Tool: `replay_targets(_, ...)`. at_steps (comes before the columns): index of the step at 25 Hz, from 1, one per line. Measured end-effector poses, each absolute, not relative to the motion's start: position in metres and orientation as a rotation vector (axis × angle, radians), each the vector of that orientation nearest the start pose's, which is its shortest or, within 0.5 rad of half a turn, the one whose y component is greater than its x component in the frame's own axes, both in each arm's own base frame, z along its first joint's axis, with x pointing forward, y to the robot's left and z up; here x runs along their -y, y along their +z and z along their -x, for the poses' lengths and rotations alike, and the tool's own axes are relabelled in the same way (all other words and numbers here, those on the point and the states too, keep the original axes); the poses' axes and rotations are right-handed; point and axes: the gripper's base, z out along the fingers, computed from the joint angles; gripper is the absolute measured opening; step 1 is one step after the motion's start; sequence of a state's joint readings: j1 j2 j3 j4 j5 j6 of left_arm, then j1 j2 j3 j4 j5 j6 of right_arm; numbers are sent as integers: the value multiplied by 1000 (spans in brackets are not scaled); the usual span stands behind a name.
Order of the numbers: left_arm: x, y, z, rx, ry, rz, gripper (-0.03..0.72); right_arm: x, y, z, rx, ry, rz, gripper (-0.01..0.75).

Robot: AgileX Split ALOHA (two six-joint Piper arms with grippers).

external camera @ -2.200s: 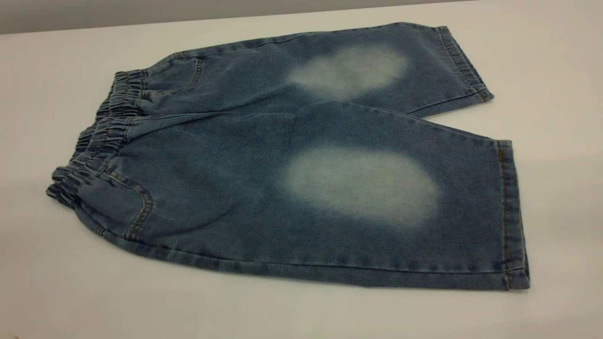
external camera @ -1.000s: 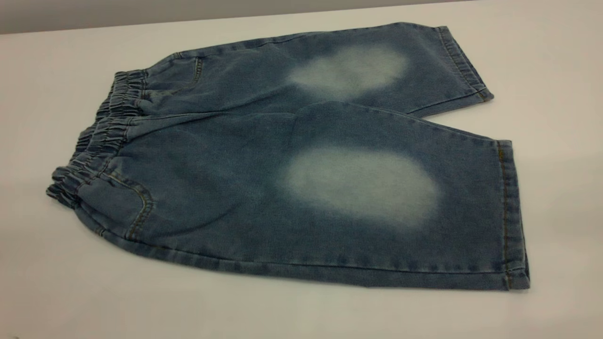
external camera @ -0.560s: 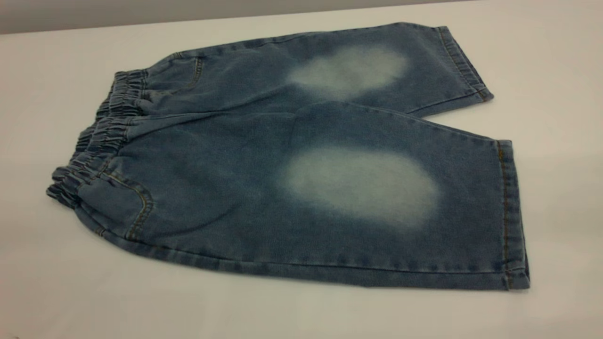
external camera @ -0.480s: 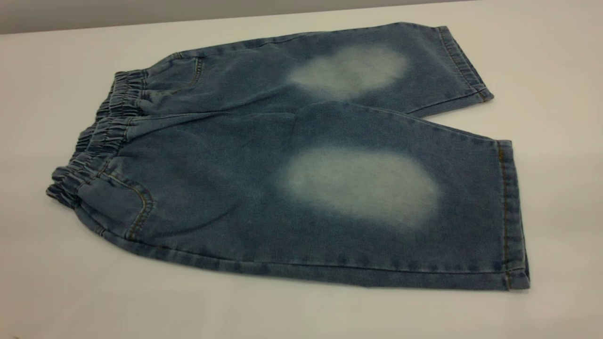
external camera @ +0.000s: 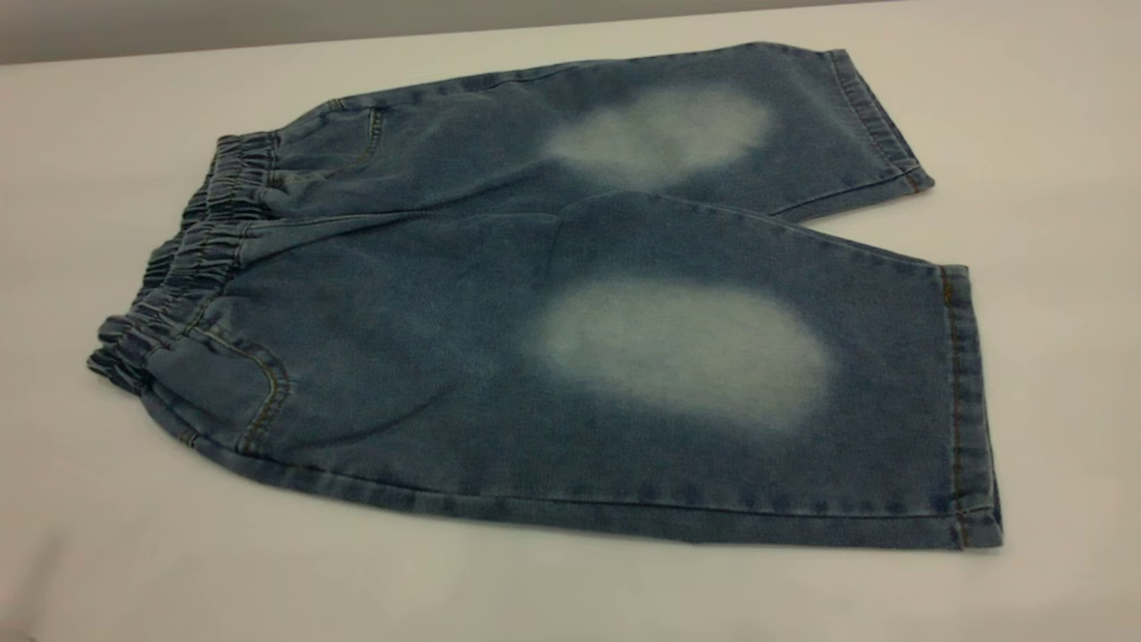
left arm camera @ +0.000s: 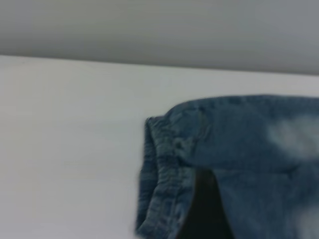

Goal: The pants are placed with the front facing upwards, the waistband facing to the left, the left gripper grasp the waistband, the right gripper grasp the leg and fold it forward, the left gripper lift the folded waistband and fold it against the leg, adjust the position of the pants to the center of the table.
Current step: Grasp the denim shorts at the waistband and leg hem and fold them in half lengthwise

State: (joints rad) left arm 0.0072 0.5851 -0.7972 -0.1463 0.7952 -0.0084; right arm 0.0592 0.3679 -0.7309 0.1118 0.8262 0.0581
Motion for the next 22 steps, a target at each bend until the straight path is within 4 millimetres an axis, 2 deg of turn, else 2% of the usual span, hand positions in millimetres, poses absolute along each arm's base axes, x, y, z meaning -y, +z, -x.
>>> replay_targets(5, 12, 367, -150, -2083, -255, 107, 491, -16, 369, -90, -1992, 269, -30, 439)
replay_targets(11, 16, 349, -213, -2161, -323, 125, 491, -28, 370, -140, -2087, 370, 11, 440)
replay_targets(13, 17, 333, -232, -2232, -340, 117, 491, -33, 368, -157, -2121, 416, 29, 440)
replay_targets(16, 19, 309, -256, -2323, -368, 116, 491, -40, 356, -183, -2198, 482, 59, 440)
replay_targets(22, 21, 265, -288, -2452, -375, 81, 491, -54, 318, -225, -2343, 641, 140, 440)
